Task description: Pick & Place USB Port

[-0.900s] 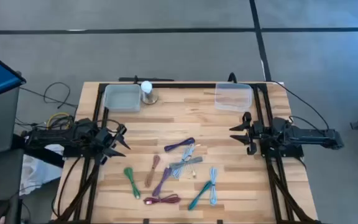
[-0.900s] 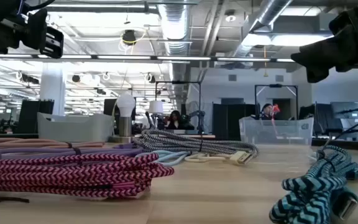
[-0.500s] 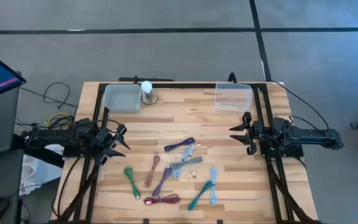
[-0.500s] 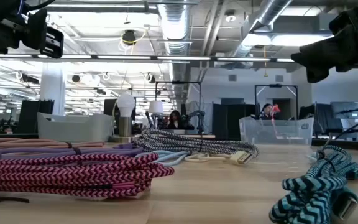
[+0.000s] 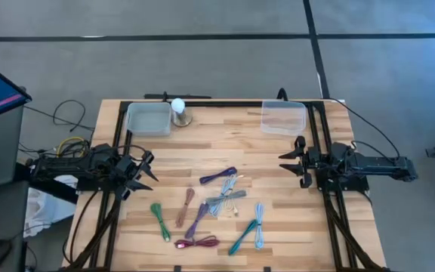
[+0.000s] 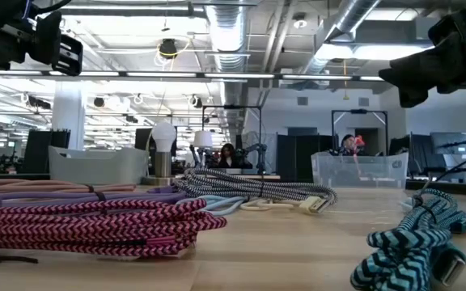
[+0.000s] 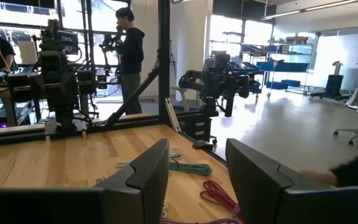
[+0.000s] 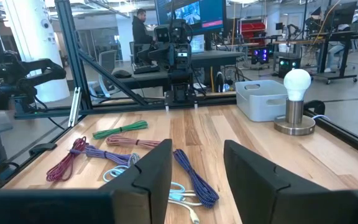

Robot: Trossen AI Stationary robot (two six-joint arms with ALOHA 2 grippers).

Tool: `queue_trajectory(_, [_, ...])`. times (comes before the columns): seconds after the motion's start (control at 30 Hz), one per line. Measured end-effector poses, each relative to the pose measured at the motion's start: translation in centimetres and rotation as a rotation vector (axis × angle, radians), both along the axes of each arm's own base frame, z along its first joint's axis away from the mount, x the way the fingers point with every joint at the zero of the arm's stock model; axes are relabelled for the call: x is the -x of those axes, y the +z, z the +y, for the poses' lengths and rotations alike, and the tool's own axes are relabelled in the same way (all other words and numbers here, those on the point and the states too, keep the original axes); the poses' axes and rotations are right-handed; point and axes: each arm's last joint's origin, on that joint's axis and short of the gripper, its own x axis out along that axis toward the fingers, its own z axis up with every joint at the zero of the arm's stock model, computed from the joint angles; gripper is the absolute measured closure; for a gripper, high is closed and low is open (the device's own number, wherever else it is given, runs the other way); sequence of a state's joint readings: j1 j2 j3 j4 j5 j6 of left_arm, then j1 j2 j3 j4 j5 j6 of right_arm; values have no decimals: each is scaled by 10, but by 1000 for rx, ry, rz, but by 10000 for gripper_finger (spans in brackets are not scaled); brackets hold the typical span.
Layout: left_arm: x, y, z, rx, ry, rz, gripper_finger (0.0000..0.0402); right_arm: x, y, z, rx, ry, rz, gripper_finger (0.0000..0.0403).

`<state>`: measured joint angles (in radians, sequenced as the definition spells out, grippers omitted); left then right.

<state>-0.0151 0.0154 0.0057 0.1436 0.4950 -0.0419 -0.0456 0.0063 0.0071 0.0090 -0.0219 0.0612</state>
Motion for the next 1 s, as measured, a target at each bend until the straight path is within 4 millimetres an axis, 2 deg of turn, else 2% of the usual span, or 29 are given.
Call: queue_trajectory(1.0, [0, 0, 0, 0, 0, -6, 242, 0, 0, -1, -1, -25, -1, 264])
